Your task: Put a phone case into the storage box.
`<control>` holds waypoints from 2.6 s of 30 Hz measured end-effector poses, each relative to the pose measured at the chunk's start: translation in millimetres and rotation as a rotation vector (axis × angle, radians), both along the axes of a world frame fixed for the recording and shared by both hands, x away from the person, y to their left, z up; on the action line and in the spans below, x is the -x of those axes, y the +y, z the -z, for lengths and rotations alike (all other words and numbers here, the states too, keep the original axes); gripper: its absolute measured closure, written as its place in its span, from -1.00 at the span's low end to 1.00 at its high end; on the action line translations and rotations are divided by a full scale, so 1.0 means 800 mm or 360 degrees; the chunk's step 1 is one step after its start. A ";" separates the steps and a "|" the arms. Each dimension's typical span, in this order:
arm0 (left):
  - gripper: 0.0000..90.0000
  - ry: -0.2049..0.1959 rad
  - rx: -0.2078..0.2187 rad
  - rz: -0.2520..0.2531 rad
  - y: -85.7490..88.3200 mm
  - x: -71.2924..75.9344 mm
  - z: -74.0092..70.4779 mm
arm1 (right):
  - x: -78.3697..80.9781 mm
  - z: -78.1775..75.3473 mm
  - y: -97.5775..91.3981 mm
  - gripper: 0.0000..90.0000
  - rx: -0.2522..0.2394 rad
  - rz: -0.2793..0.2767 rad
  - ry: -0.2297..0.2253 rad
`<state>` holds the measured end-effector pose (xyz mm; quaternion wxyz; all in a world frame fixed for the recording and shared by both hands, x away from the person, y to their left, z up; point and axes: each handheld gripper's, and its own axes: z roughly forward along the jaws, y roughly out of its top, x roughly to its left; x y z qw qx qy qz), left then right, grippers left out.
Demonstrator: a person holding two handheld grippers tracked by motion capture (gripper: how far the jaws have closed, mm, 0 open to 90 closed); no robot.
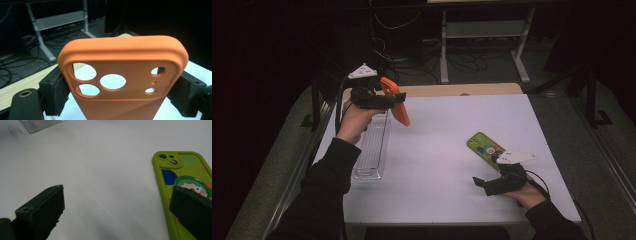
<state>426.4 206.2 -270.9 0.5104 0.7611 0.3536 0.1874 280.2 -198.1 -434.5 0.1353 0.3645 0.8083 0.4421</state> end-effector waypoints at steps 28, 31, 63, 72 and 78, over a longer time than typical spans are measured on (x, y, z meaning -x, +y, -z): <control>-0.66 0.0014 -0.0243 -0.0856 0.045 -0.076 0.038 | -0.001 -0.003 0.001 -1.00 -0.0007 -0.0025 -0.0020; -0.66 0.0030 -0.0269 -0.0922 0.043 -0.082 0.051 | -0.001 -0.003 0.001 -1.00 -0.0005 -0.0025 -0.0020; -0.73 0.0147 -0.0400 -0.1054 0.030 -0.104 0.128 | 0.002 -0.005 0.000 -1.00 -0.0014 -0.0035 -0.0044; -1.00 0.0127 -0.0296 -0.0971 0.040 -0.102 0.117 | 0.002 -0.005 0.001 -1.00 -0.0015 -0.0041 -0.0040; -1.00 0.0109 -0.0289 -0.0942 0.055 -0.094 0.103 | 0.002 -0.005 0.001 -1.00 -0.0015 -0.0028 -0.0031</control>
